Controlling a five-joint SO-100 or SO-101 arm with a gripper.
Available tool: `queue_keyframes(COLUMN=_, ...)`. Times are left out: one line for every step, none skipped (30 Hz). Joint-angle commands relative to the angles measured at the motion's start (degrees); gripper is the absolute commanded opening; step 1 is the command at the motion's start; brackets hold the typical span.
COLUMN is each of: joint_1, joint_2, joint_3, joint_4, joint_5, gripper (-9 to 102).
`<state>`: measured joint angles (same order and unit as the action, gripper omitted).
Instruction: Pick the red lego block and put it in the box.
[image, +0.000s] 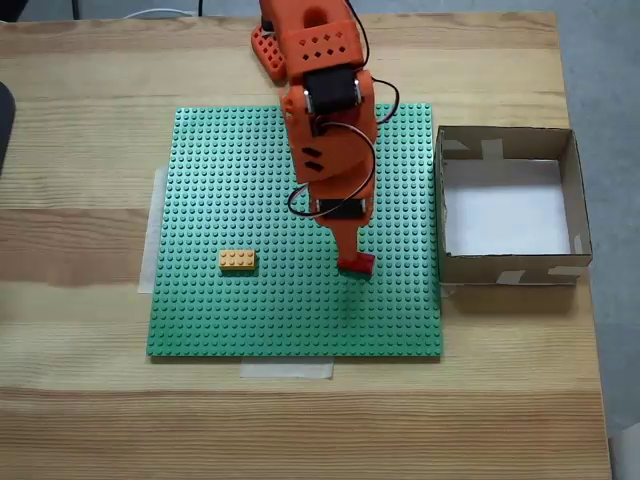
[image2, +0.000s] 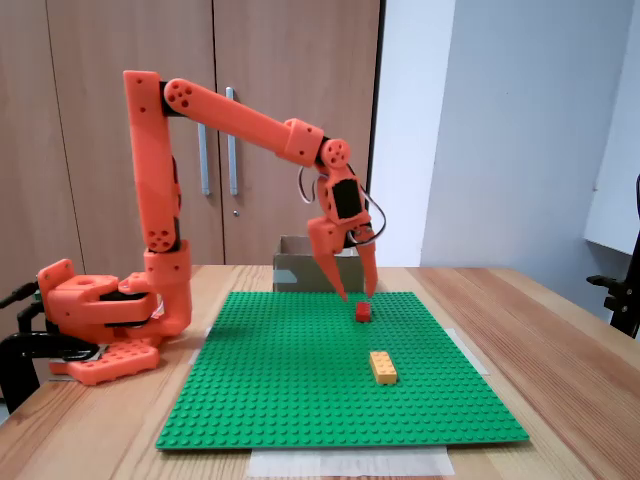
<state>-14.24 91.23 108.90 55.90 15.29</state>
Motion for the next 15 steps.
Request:
queue_keyframes(joint_1=0.7, joint_2=1.5, joint_3=-0.1, joint_4=-0.7, joint_5=0.3, gripper=18)
queue_keyframes(joint_1=1.0, joint_2=1.5, joint_3=-0.1, joint_4=-0.6, joint_5=0.3, gripper=18)
queue_keyframes(joint_1=1.1, joint_2=1.5, joint_3=0.0, joint_4=-0.7, joint_5=0.4, gripper=18)
queue_keyframes(joint_1=1.2, joint_2=1.3, joint_3=0.0, joint_4=-0.7, joint_5=0.3, gripper=18)
queue_keyframes(joint_1=1.5, joint_2=1.2, joint_3=0.3, joint_4=-1.1, joint_5=0.3, gripper=18)
queue_keyframes(joint_1=1.7, joint_2=1.1, joint_3=0.3, joint_4=-1.4, joint_5=0.3, gripper=18)
queue_keyframes(joint_1=1.8, joint_2=0.9, joint_3=0.3, joint_4=-1.6, joint_5=0.1, gripper=18)
queue_keyframes(joint_1=1.8, joint_2=0.8, joint_3=0.3, joint_4=-1.8, joint_5=0.1, gripper=18)
queue_keyframes(joint_1=1.9, joint_2=0.6, joint_3=0.3, joint_4=-1.9, joint_5=0.1, gripper=18)
queue_keyframes(joint_1=1.9, joint_2=0.4, joint_3=0.2, joint_4=-1.9, joint_5=0.1, gripper=18)
queue_keyframes(joint_1=2.0, joint_2=0.4, joint_3=0.2, joint_4=-2.1, joint_5=0.2, gripper=18)
queue_keyframes(joint_1=2.1, joint_2=0.1, joint_3=0.2, joint_4=-2.2, joint_5=0.3, gripper=18)
queue_keyframes(joint_1=2.2, joint_2=-0.3, joint_3=0.2, joint_4=-2.4, joint_5=0.4, gripper=18)
queue_keyframes(joint_1=2.4, joint_2=-0.6, joint_3=0.2, joint_4=-2.6, joint_5=0.5, gripper=18)
queue_keyframes(joint_1=2.4, joint_2=-1.1, joint_3=0.0, joint_4=-2.7, joint_5=0.4, gripper=17)
